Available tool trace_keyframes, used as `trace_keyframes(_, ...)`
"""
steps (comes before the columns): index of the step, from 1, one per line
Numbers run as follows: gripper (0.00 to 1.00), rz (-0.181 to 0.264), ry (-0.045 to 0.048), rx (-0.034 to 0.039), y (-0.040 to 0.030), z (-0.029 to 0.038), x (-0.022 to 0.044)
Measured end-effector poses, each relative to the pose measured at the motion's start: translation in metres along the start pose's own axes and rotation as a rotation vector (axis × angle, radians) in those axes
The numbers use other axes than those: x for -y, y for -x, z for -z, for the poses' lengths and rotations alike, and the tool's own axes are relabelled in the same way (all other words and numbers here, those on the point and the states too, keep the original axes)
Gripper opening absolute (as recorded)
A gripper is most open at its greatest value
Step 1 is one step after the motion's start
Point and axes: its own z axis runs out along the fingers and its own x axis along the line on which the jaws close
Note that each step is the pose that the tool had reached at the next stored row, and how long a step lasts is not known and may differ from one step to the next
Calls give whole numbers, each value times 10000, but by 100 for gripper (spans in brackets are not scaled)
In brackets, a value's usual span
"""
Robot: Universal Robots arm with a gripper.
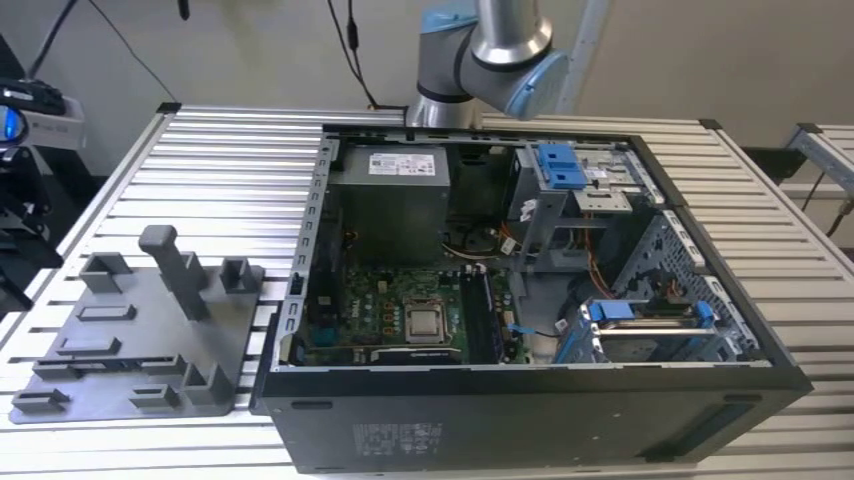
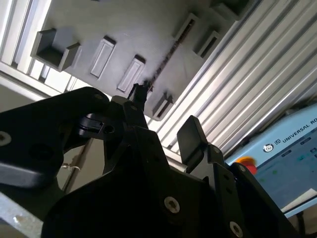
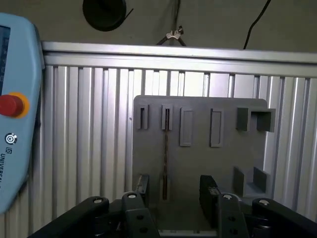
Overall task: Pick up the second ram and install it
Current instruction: 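Pick up the second ram and move it above second insertion slot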
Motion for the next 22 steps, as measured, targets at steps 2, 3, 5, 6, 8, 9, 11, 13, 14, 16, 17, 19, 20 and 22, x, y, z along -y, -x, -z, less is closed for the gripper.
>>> trace_keyframes(2, 54, 4, 0, 0, 0, -31, -1)
trace_keyframes(3, 54, 6, -1, 0, 0, -51, -2)
trace_keyframes(5, 54, 8, 0, 0, 0, -75, -3)
trace_keyframes(6, 54, 9, -1, 1, 0, -85, -3)
trace_keyframes(8, 54, 9, 0, 1, 0, -107, -3)
trace_keyframes(9, 54, 9, -1, 1, 0, -120, -3)
trace_keyframes(11, 54, 9, 0, 0, 0, -151, -3)
trace_keyframes(13, 54, 9, -1, 1, 1, -182, -3)
trace_keyframes(14, 54, 9, -2, 1, 0, -197, -3)
trace_keyframes(16, 54, 9, 0, 1, 1, -223, -4)
trace_keyframes(17, 54, 9, 0, 1, 1, -235, -4)
trace_keyframes(19, 54, 9, 1, 1, 1, -260, -4)
trace_keyframes(20, 54, 9, 2, 0, 1, -272, -4)
trace_keyframes(22, 54, 9, 3, 0, 1, -297, -4)
